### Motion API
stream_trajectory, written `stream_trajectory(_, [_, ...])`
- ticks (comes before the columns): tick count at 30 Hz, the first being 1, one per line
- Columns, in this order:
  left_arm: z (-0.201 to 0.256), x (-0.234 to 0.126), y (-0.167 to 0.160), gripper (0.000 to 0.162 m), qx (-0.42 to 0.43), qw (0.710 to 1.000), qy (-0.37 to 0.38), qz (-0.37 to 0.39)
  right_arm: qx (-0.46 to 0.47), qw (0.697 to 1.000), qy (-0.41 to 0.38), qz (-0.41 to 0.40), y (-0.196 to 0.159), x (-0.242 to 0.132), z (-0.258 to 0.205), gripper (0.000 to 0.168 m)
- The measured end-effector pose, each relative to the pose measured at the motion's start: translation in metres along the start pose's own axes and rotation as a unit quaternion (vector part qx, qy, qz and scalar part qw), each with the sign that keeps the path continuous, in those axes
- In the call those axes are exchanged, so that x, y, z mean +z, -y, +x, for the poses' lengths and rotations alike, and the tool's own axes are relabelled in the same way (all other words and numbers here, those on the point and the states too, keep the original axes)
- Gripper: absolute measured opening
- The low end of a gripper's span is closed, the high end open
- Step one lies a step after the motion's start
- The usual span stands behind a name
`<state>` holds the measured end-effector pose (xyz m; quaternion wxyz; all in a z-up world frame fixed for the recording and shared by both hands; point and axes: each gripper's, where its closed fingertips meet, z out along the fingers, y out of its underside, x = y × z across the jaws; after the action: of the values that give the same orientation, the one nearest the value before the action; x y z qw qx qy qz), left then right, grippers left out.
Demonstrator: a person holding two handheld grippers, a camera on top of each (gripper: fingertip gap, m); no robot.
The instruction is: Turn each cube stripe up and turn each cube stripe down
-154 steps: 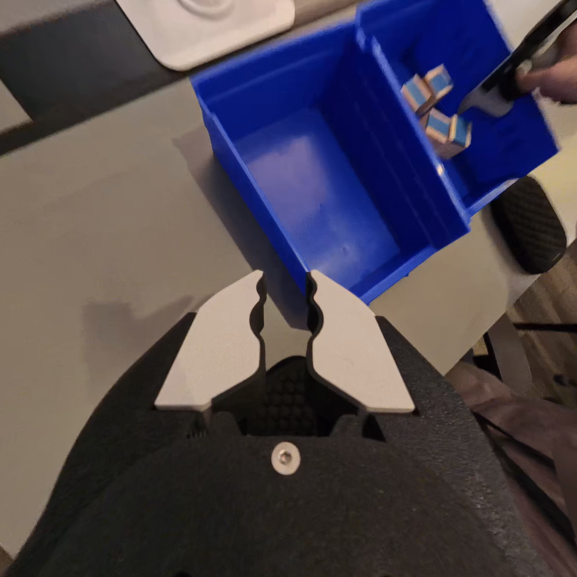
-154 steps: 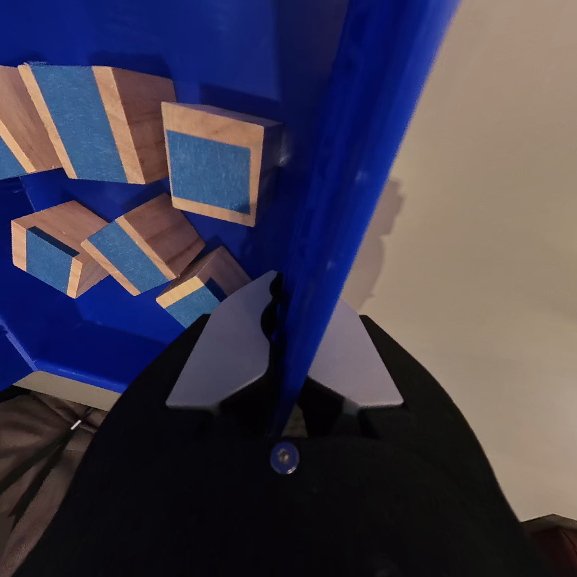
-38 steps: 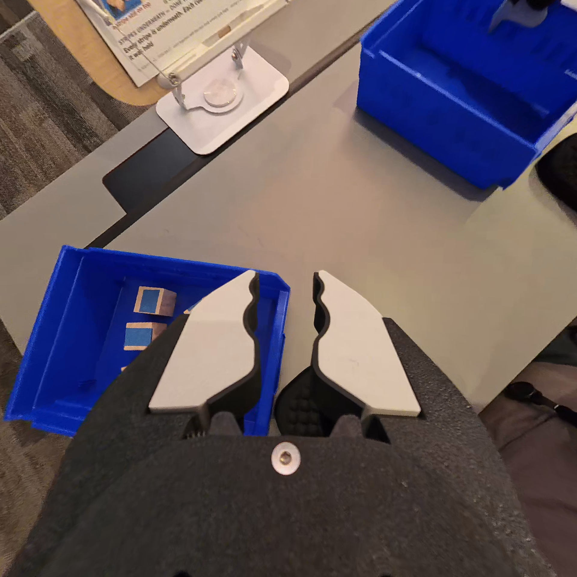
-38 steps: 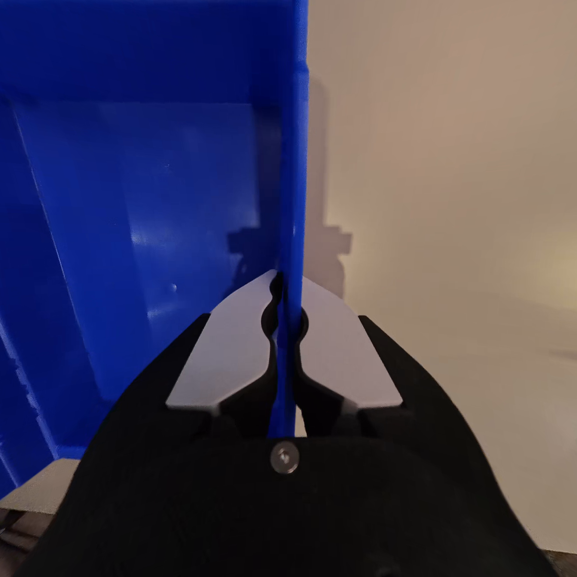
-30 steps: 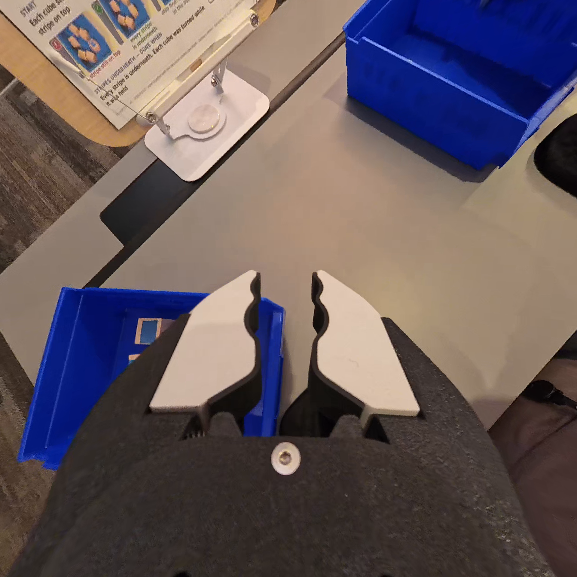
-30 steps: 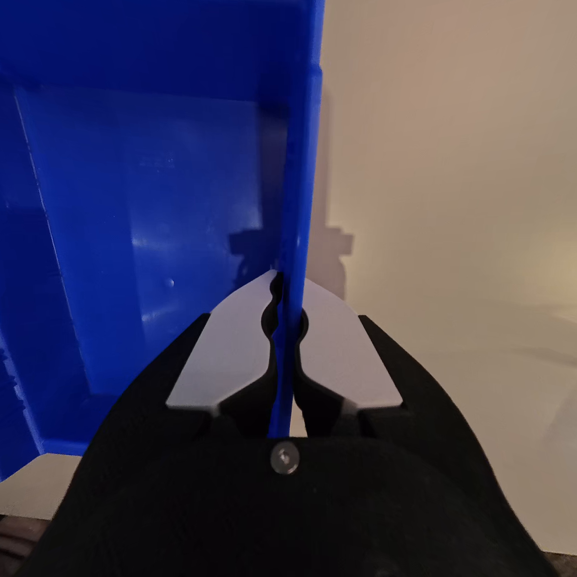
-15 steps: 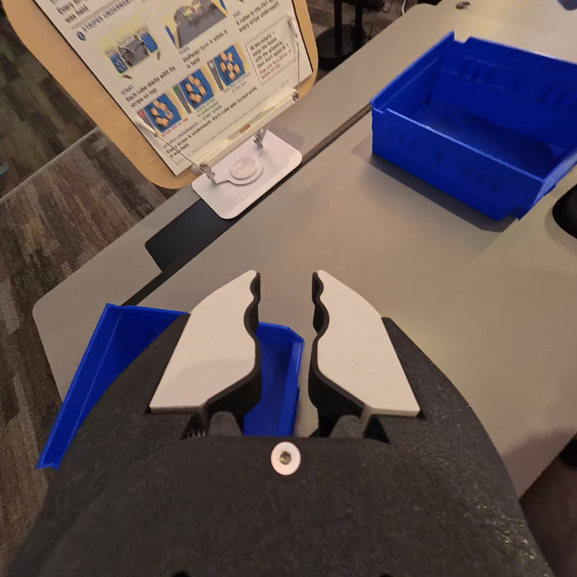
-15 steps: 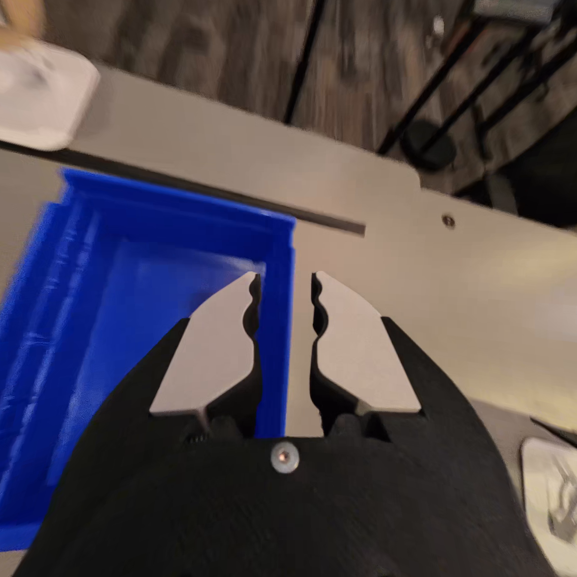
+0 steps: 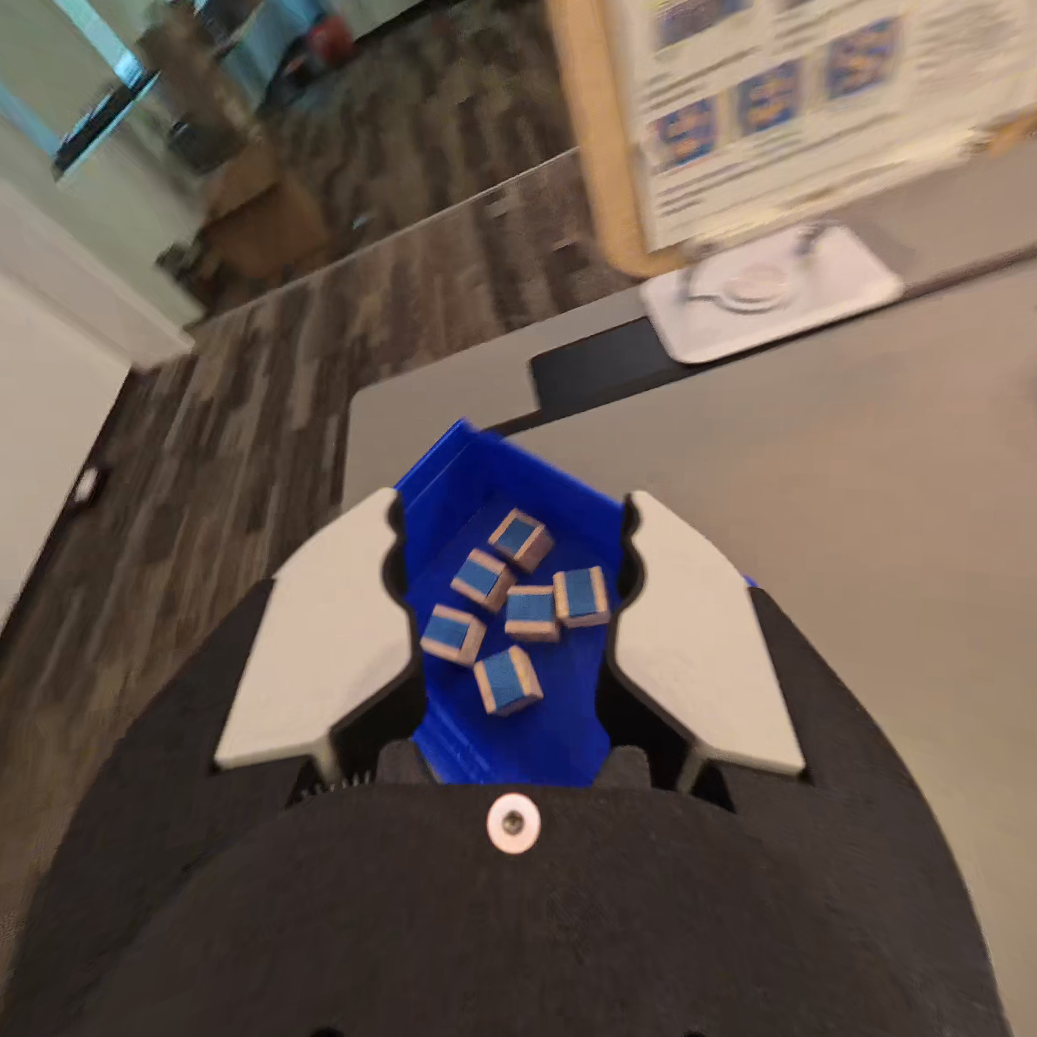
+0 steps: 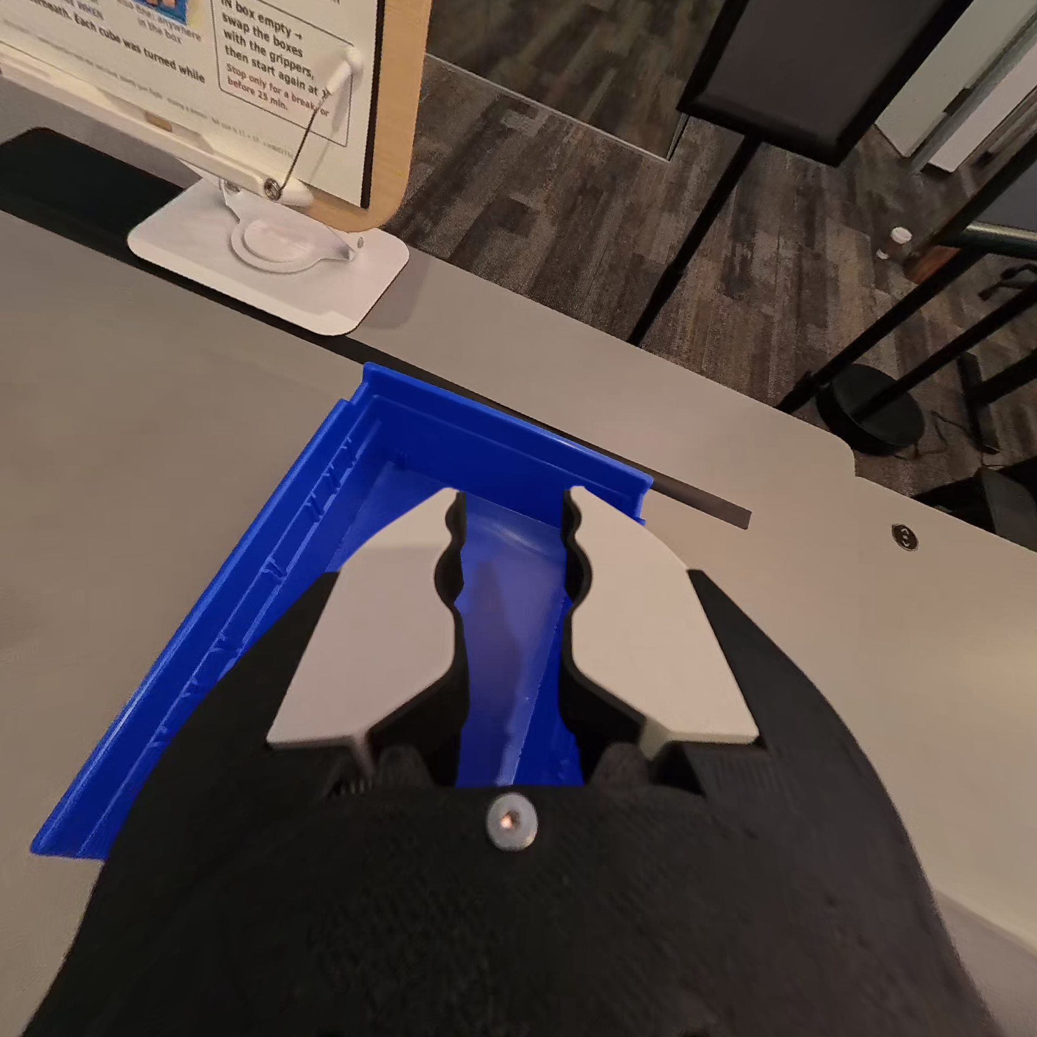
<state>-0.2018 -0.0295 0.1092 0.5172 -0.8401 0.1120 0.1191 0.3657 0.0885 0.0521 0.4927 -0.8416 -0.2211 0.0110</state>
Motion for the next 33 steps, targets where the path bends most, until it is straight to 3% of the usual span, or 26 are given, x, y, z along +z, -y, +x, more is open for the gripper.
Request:
stream_trajectory(1, [-0.018, 0.002, -0.016, 0.076, -0.037, 0.999, 0.023, -0.014, 0.010, 1.000, 0.008, 0.000, -0.001, 0.000, 0.001, 0.033])
stream_trajectory(6, [-0.057, 0.005, -0.101, 0.082, -0.153, 0.986, 0.026, -0.068, 0.063, 0.995, 0.069, 0.041, 0.010, -0.011, 0.000, 0.033])
stream_trajectory(12, [-0.064, 0.033, -0.164, 0.071, -0.245, 0.953, -0.022, -0.178, 0.049, 0.995, 0.086, 0.030, 0.008, -0.018, -0.012, 0.033])
stream_trajectory(16, [-0.061, 0.040, -0.205, 0.073, -0.272, 0.919, -0.022, -0.284, 0.070, 0.985, 0.156, 0.020, 0.010, -0.023, -0.038, 0.032])
stream_trajectory(22, [-0.045, 0.045, -0.229, 0.061, -0.265, 0.900, -0.049, -0.343, 0.070, 0.983, 0.171, 0.022, 0.011, -0.027, -0.040, 0.032])
stream_trajectory(25, [-0.026, 0.049, -0.234, 0.034, -0.275, 0.880, -0.090, -0.376, 0.065, 0.981, 0.180, 0.005, 0.003, -0.024, -0.040, 0.032])
stream_trajectory(33, [-0.044, 0.068, -0.238, 0.025, -0.143, 0.893, -0.057, -0.423, 0.066, 0.982, 0.178, -0.014, -0.004, -0.016, -0.037, 0.032])
